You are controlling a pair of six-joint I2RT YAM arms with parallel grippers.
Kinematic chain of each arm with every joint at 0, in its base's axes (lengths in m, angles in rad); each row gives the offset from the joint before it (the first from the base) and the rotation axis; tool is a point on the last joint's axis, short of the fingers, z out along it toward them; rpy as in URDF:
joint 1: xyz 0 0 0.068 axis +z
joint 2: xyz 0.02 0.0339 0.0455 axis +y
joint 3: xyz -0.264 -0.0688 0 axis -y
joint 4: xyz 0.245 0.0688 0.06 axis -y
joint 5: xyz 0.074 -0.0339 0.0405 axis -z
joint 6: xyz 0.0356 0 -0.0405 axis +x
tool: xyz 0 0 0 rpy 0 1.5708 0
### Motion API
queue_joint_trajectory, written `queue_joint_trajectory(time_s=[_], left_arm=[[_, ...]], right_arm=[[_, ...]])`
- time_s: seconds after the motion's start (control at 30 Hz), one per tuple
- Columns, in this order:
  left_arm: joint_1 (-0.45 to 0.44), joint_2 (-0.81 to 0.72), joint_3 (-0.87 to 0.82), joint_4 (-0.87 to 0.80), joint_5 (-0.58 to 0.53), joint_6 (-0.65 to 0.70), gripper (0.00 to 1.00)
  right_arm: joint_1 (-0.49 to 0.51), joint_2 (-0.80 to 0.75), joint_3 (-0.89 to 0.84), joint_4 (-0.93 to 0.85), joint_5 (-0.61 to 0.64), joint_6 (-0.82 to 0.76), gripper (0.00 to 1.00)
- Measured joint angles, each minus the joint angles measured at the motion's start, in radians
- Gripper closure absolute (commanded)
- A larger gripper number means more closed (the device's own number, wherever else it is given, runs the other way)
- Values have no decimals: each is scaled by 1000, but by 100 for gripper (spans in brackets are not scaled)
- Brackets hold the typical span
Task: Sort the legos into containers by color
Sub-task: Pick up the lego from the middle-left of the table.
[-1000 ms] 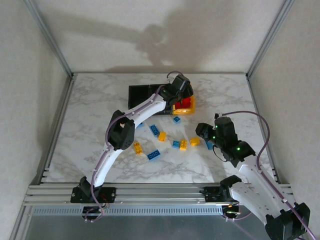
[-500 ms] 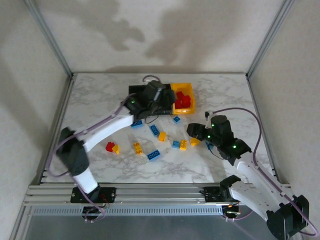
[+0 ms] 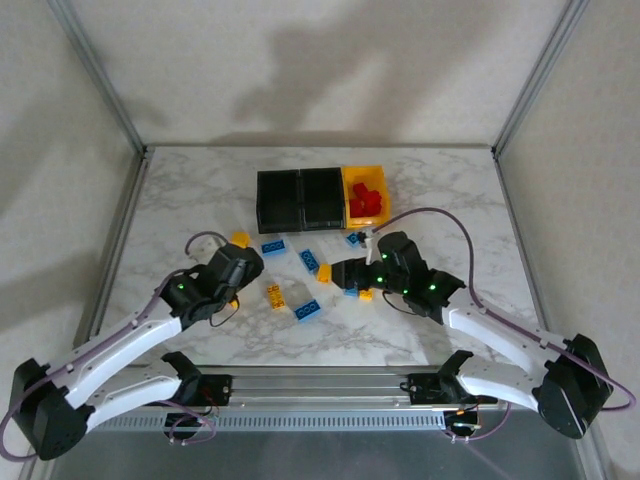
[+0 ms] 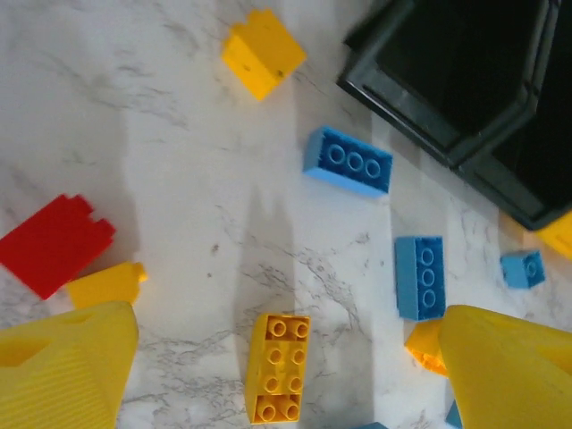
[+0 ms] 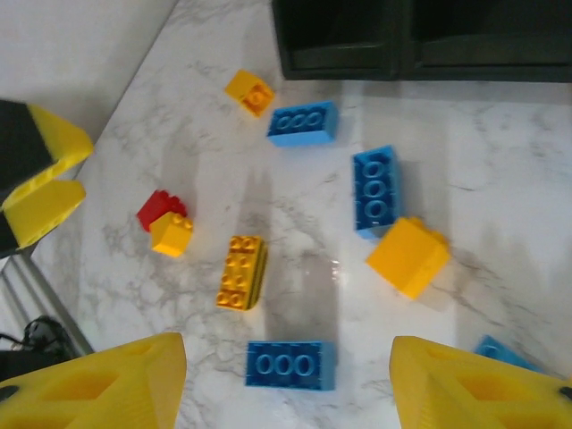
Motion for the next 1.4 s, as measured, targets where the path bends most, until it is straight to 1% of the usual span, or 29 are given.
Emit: queue_joint_trajectory(time_s=[0.1,0.17,0.27,0.3,0.5,0.67,0.87,0.9,0.97,1.0,1.03,1.07,1.17,1.23,1.4], left_arm=[[77,-51,-29,-24,5,-62,14],[143,-63,-60,-27,26,-74,11],[227,-40,-103,-30,74,-80,10],[242,-27,-112,-30,85,-80,10],[272,51,-143,-6,169,-68,11],[314,115,-171,29,185,-56,12],[350,212,-183,90,198,-32,15],[350,237,-183,102,201,-27,17],[352,280,-183,117,208,-18,26],[353,299,-183,118,207,-9,29],[353,304,-183,112,206,0,35],[354,304,-182,109,206,1,38],[356,303,-182,93,199,18,44],[361,296,-182,88,200,24,50],[371,264,-175,105,204,41,54]], right_arm=[[40,17,5,22,14,0,38],[50,20,5,34,20,1,38],[54,21,5,48,31,1,38],[54,21,5,48,35,1,38],[55,17,5,41,82,1,38],[56,1,5,39,102,1,39],[56,-2,5,28,119,1,39],[56,-3,5,25,122,1,39],[56,-3,5,21,129,1,39],[56,-3,5,20,129,1,39],[56,-3,5,19,132,1,39],[56,-3,5,19,135,1,39],[56,-4,5,19,148,1,39],[56,-4,5,19,153,1,39],[56,-4,5,19,155,3,40]])
